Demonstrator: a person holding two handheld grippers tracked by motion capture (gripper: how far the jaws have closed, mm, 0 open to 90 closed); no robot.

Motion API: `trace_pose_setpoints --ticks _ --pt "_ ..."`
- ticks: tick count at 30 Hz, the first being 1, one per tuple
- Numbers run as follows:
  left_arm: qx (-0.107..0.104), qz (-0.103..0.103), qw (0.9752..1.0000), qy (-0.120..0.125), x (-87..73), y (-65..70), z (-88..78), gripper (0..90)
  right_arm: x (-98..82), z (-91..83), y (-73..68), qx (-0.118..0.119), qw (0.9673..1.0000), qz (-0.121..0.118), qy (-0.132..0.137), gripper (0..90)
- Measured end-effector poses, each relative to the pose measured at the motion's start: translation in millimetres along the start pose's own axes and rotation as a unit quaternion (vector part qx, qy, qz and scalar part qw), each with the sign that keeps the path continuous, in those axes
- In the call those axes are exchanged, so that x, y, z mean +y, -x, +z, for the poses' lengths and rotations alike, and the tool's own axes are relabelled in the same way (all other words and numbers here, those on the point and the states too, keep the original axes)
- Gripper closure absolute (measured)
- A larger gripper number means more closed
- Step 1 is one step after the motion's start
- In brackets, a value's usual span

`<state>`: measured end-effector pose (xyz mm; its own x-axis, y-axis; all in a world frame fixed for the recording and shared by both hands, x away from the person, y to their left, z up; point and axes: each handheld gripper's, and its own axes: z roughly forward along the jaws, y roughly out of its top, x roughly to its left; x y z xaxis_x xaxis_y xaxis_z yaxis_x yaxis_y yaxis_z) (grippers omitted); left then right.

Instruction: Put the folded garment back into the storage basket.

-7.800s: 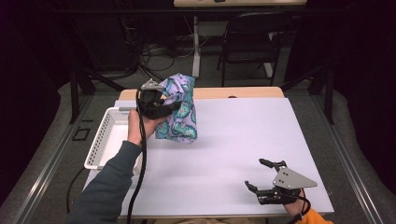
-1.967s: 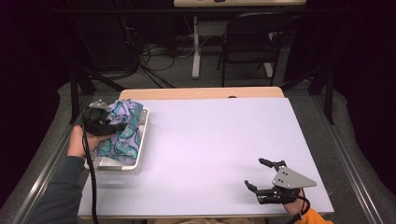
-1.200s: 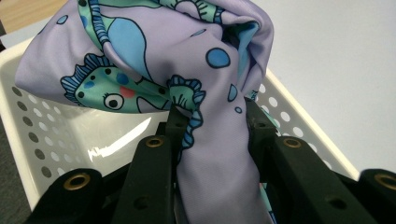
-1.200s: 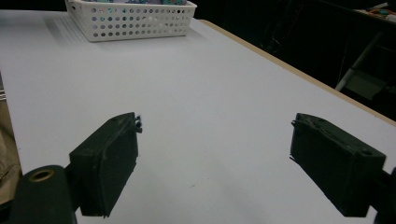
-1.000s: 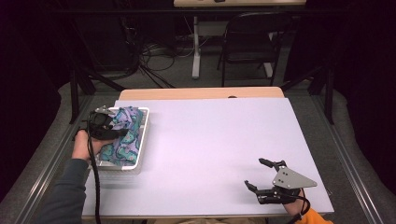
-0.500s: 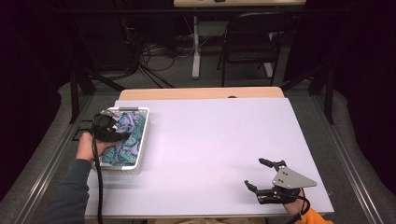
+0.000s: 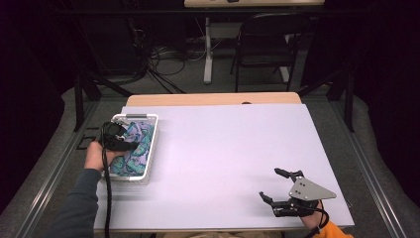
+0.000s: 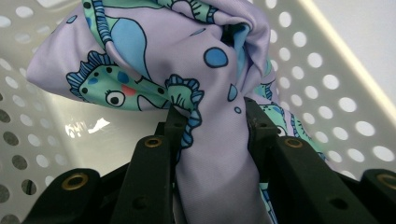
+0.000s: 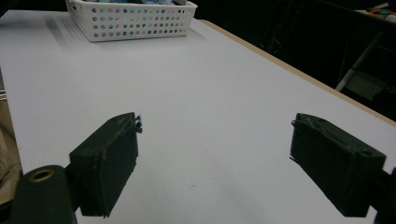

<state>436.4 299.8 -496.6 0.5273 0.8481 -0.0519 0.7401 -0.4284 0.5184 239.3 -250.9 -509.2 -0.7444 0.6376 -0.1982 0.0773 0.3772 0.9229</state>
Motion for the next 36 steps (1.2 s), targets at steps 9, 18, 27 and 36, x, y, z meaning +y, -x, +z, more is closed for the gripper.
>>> trace_pose_setpoints --ticks 9,18,27,36 --pt "0.012 -0.017 0.9997 -0.011 -1.0 -2.9 5.2 67.9 0.2 -0.2 0.0 0.000 1.0000 0.000 0.000 14.5" --pt "0.018 -0.031 0.9991 -0.024 -2.2 -6.9 8.2 66.9 0.1 -0.4 0.2 -0.001 1.0000 -0.001 0.001 14.5" --pt "0.030 -0.046 0.9979 -0.034 -3.3 -9.4 11.7 66.2 -0.3 -0.6 0.7 -0.001 1.0000 0.001 0.001 14.5" --pt "0.039 -0.062 0.9966 -0.038 -5.1 -10.5 14.0 64.3 -0.1 -1.8 0.8 -0.001 1.0000 0.002 0.001 14.5"
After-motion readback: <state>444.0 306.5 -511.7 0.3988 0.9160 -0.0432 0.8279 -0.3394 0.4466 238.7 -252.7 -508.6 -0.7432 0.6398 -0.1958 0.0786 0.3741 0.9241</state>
